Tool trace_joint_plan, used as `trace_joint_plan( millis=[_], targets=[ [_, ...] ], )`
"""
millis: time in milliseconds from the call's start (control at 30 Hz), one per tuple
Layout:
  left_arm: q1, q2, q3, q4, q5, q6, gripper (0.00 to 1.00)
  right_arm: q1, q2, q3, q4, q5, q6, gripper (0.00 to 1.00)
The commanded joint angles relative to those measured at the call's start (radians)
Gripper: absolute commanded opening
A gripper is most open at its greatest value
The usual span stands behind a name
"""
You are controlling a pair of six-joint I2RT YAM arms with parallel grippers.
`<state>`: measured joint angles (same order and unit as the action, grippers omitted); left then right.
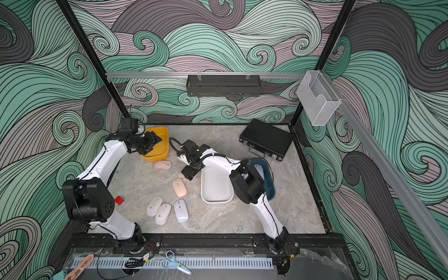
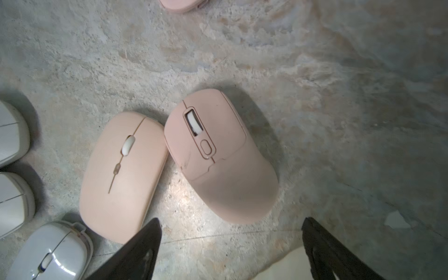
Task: Place the mice by color into the storage box
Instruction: Pick up the mouse from the center of the board.
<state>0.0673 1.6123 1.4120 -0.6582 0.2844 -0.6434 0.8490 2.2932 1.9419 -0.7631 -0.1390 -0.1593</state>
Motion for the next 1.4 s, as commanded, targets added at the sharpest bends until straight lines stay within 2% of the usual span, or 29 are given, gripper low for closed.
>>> trace_joint_plan(
  millis=[0,267,533,633,767,967,1200,1367],
  targets=[
    [0.02,-0.017,0.04,-0.018,0.014,0.008,0.72,0.002,0.052,0.092,-0.069,-0.07,-0.077,0.91],
    [0.038,-0.005,0.033,-0.001,0.065,-0.01,0.72,0.004,0.167,0.233,-0.117,0.034,-0.076,0.87],
    [0.043,-0.003,0.025,0.014,0.092,-0.024,0.72,0.002,0.216,0.296,-0.116,0.161,0.004,0.72],
    [0.046,-0.001,0.023,0.014,0.089,-0.025,0.72,0.003,0.234,0.335,-0.126,0.139,0.084,0.65],
    [0.051,0.001,0.021,0.017,0.098,-0.03,0.71,0.005,0.255,0.35,-0.13,0.111,0.139,0.69],
    [0.054,-0.001,0.019,0.023,0.109,-0.036,0.71,0.024,0.259,0.341,-0.16,0.151,0.182,0.66],
    [0.054,-0.009,0.018,0.025,0.111,-0.038,0.71,0.037,0.255,0.343,-0.162,0.192,0.223,0.52],
    [0.054,-0.016,0.018,0.024,0.107,-0.036,0.71,0.039,0.211,0.344,-0.161,0.185,0.259,0.49]
  ],
)
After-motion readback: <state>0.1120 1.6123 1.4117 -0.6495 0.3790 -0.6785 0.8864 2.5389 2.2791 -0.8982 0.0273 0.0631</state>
